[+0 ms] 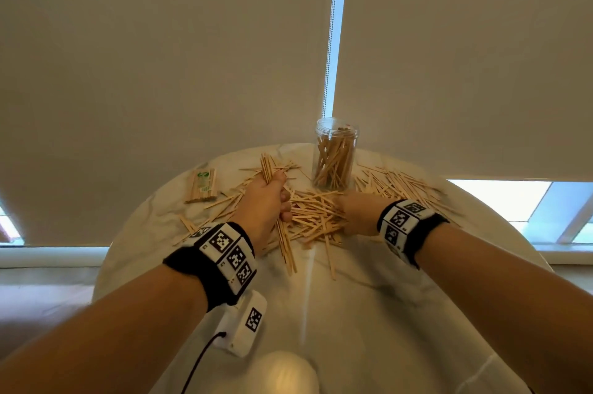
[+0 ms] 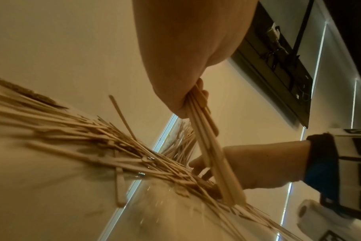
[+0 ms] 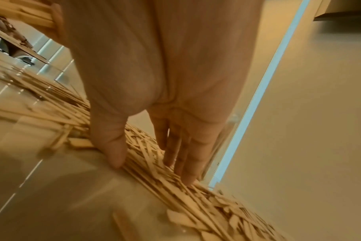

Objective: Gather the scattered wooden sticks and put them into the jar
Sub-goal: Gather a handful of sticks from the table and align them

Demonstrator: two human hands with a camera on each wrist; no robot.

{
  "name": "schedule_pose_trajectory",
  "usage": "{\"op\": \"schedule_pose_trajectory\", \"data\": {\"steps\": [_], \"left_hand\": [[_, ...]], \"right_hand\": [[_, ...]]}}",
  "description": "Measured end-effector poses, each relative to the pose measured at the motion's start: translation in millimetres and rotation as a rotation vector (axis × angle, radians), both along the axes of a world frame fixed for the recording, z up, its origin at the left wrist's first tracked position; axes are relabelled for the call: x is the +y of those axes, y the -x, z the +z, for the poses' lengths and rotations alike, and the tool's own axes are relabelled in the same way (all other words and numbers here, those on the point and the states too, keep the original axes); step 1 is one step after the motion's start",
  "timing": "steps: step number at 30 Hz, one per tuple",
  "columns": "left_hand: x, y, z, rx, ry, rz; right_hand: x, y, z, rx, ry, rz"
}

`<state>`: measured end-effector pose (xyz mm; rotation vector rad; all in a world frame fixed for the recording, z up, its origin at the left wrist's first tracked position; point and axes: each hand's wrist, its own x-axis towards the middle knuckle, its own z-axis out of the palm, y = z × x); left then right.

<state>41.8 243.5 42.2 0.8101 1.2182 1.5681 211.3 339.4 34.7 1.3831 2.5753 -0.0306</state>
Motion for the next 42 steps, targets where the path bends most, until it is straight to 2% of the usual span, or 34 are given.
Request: {"op": "schedule_pose_trajectory", "data": {"steps": [14,20,25,28,30,33,37,42], "left_hand": [[11.7,-3.2,-0.5,0.006,0.018,0.031],[6.3,5.5,5.1,0.137,-0.007,0.096],[1.8,7.6,7.5,0.292,0.0,0.105],[-1.5,4.1,10.2,0.462,-0.033,0.187],[-2.6,4.1,13.8,0.51,-0.074,0.239],[-5.1,-1.7,21.5,0.536,-0.088,0.247],[-4.8,-17.6,24.6,0.527,-0.012,0.212],[-1.5,-20.4,17.9,0.691,-0.056,0.116]], "right_hand": [[-1.3,-16.0,-1.6,0.117,-0.132,0.023],[-7.3,-26.3,29.8,0.365,-0.12,-0.104],[-24.9,-35.5,53.9,0.618,0.004,-0.15],[-37.8,-37.1,59.7,0.774,0.085,-0.149],[-43.3,-36.4,59.1,0.86,0.157,-0.154],[-50.6,-32.6,56.3,0.927,0.236,-0.145],[-64.3,-22.6,55.1,1.032,0.282,-0.103],[-72.7,-9.1,45.8,1.106,0.298,-0.054]]}}
